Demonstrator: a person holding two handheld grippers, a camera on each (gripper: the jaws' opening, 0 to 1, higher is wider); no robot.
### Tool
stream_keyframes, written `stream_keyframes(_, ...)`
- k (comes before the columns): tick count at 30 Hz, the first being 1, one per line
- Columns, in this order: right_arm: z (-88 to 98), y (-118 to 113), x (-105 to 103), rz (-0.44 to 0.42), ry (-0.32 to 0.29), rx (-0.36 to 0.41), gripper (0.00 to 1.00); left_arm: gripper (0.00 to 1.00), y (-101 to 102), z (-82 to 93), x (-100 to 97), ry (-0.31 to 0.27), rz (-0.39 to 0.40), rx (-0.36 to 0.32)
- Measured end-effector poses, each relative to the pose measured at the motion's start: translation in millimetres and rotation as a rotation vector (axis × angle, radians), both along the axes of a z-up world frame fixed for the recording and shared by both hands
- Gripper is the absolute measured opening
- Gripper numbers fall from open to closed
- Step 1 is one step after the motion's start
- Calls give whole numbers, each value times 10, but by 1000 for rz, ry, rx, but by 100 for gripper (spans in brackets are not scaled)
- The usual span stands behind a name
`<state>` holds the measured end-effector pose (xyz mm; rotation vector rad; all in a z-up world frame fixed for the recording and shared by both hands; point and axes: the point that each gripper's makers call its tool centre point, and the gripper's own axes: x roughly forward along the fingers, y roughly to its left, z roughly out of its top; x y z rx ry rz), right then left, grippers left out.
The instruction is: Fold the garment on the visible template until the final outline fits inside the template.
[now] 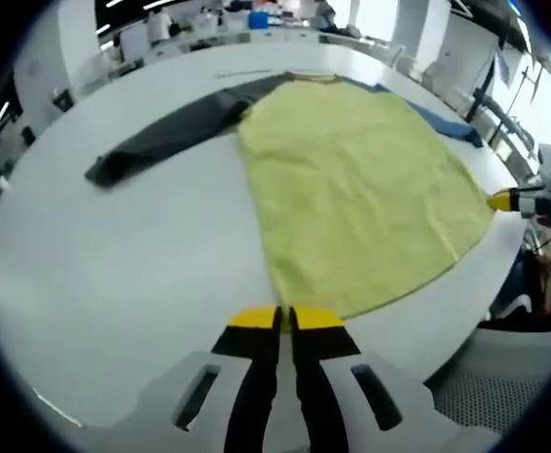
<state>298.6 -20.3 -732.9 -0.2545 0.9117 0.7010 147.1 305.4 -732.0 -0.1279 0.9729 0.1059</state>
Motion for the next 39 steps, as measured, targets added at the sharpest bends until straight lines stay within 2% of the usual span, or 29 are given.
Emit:
stream_keyframes(2, 7, -7, -7, 0, -1, -5, 0, 0, 8, -1, -10, -1, 24, -8)
stream_keyframes(6, 60, -34, -8, -46, -8, 33, 0, 0, -6, 16, -54, -2, 21, -1)
stream_keyframes(12, 41, -72, -57, -71, -1, 44, 0, 0, 10, 17, -95, 8, 29, -7)
stream_keyframes(27, 54, -99, -66, -56, -10, 23, 0, 0, -30, 39, -129, 23, 12, 6)
stream_keyframes(35, 45, -90, -83, -19, -18, -7, 0, 0, -22, 27, -157, 30, 27, 2)
stream_keyframes(39, 45, -79, -97, 3, -16, -9, 0, 1, -17, 26, -154, 29, 5, 23)
